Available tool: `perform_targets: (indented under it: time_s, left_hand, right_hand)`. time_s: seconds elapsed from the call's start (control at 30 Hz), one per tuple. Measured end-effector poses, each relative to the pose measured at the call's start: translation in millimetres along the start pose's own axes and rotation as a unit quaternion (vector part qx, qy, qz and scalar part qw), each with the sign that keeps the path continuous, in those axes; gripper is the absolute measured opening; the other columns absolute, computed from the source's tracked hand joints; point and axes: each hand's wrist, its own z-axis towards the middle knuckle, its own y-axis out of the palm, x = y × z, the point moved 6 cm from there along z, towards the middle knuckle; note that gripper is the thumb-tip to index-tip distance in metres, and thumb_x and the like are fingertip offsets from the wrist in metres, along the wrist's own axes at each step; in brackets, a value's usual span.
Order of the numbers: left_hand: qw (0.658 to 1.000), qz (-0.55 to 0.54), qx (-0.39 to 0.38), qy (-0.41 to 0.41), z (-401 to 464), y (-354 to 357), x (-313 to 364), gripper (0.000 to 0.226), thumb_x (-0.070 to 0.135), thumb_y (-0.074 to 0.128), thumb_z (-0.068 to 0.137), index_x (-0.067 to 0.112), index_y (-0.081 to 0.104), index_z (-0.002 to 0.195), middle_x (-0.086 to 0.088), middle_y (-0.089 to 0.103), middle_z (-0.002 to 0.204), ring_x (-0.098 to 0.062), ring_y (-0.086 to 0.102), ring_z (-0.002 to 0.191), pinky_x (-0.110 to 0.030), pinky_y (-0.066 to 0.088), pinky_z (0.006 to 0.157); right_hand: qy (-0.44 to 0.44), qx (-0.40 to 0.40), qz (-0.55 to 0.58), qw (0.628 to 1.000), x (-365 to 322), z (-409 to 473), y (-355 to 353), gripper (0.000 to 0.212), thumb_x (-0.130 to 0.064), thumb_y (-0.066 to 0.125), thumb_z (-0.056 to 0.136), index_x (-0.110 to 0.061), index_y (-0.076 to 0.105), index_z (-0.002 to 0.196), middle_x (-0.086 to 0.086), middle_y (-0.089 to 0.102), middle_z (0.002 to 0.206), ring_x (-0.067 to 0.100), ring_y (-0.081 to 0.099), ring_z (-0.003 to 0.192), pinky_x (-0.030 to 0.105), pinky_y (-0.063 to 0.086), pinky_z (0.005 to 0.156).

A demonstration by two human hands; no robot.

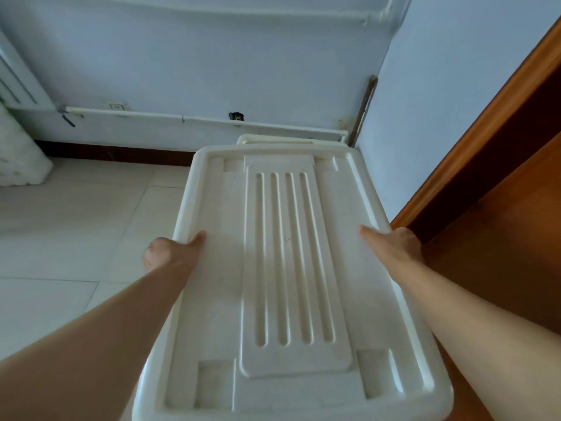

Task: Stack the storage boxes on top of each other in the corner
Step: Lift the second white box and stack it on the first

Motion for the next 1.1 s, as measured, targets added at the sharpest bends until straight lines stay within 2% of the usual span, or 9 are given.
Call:
perform_targets:
  time_s: [0.17,0.27,0.43,0.6,0.67,0.8,0.9,0.97,1.1]
  left_hand:
    - [1.000,-0.011,-0.025,0.000,43.7,5.5,48.8,0.064,0.053,0.073,0.072,-0.005,0.062,0.099,-0.021,0.064,0.103,-0.036,0.062,0.097,-0.037,0.050,0.076]
    - [0.999,0.007,-0.049,0.001,75.4,7.5,80.4,0.065,0.055,0.072,0.070,-0.002,0.063,0.101,-0.018,0.065,0.101,-0.035,0.063,0.093,-0.034,0.048,0.068]
    - [0.996,0.023,-0.079,0.036,138.7,13.3,139.4,0.058,0.051,0.075,0.069,0.001,0.061,0.095,-0.017,0.065,0.098,-0.034,0.064,0.090,-0.036,0.052,0.073]
    - [0.993,0.021,-0.096,0.070,196.3,21.9,195.5,0.054,0.051,0.077,0.067,0.006,0.055,0.088,-0.014,0.060,0.091,-0.032,0.060,0.081,-0.034,0.048,0.067]
    - [0.991,0.029,-0.098,0.084,214.5,28.2,216.4,0.056,0.054,0.076,0.066,0.006,0.054,0.084,-0.014,0.060,0.089,-0.031,0.060,0.081,-0.033,0.047,0.066]
    - [0.988,0.038,-0.109,0.098,246.6,48.3,255.4,0.065,0.057,0.074,0.066,0.001,0.061,0.096,-0.016,0.064,0.096,-0.034,0.063,0.093,-0.035,0.047,0.069]
    - [0.987,0.044,-0.119,0.103,267.0,68.7,282.0,0.059,0.057,0.075,0.066,0.005,0.060,0.089,-0.009,0.061,0.082,-0.028,0.058,0.076,-0.033,0.044,0.065]
    - [0.987,0.042,-0.121,0.102,282.7,87.0,302.6,0.052,0.055,0.076,0.065,0.012,0.053,0.081,-0.002,0.053,0.068,-0.023,0.051,0.062,-0.031,0.042,0.063]
    - [0.983,0.070,-0.127,0.111,310.1,119.8,334.6,0.055,0.057,0.076,0.064,0.008,0.053,0.076,-0.001,0.048,0.062,-0.019,0.046,0.056,-0.031,0.040,0.059]
  right_hand:
    - [0.019,0.006,0.014,1.000,-45.9,29.4,10.1,0.081,-0.063,0.065,0.061,0.000,0.057,0.110,0.013,0.059,0.101,0.034,0.061,0.092,0.032,0.046,0.070]
    - [0.032,0.016,0.022,0.999,-76.8,44.1,17.2,0.075,-0.062,0.067,0.060,-0.001,0.058,0.103,0.010,0.053,0.089,0.030,0.056,0.080,0.033,0.048,0.068]
    - [0.059,0.040,0.045,0.996,-124.9,69.3,33.3,0.065,-0.058,0.070,0.063,-0.001,0.057,0.091,0.018,0.063,0.099,0.033,0.062,0.087,0.032,0.047,0.067]
    - [0.089,0.060,0.070,0.992,-165.4,90.7,50.3,0.079,-0.057,0.071,0.067,0.006,0.056,0.112,0.021,0.061,0.112,0.035,0.061,0.097,0.031,0.043,0.067]
    - [0.106,0.063,0.075,0.989,-178.6,101.9,54.0,0.084,-0.058,0.070,0.067,0.007,0.052,0.117,0.020,0.060,0.110,0.036,0.060,0.093,0.031,0.042,0.065]
    - [0.124,0.072,0.083,0.986,-200.9,131.7,59.6,0.085,-0.060,0.069,0.066,0.006,0.050,0.118,0.015,0.054,0.097,0.032,0.055,0.080,0.033,0.044,0.067]
    - [0.129,0.078,0.089,0.985,-214.0,157.6,64.8,0.081,-0.060,0.069,0.067,0.005,0.053,0.112,0.014,0.056,0.092,0.032,0.057,0.080,0.034,0.044,0.068]
    - [0.135,0.076,0.094,0.983,-221.4,178.7,70.3,0.072,-0.059,0.068,0.067,0.004,0.056,0.100,0.010,0.056,0.078,0.029,0.057,0.071,0.032,0.043,0.062]
    - [0.146,0.074,0.097,0.982,-230.2,210.2,83.0,0.059,-0.057,0.069,0.068,-0.002,0.050,0.079,0.006,0.047,0.064,0.025,0.050,0.057,0.028,0.037,0.051]
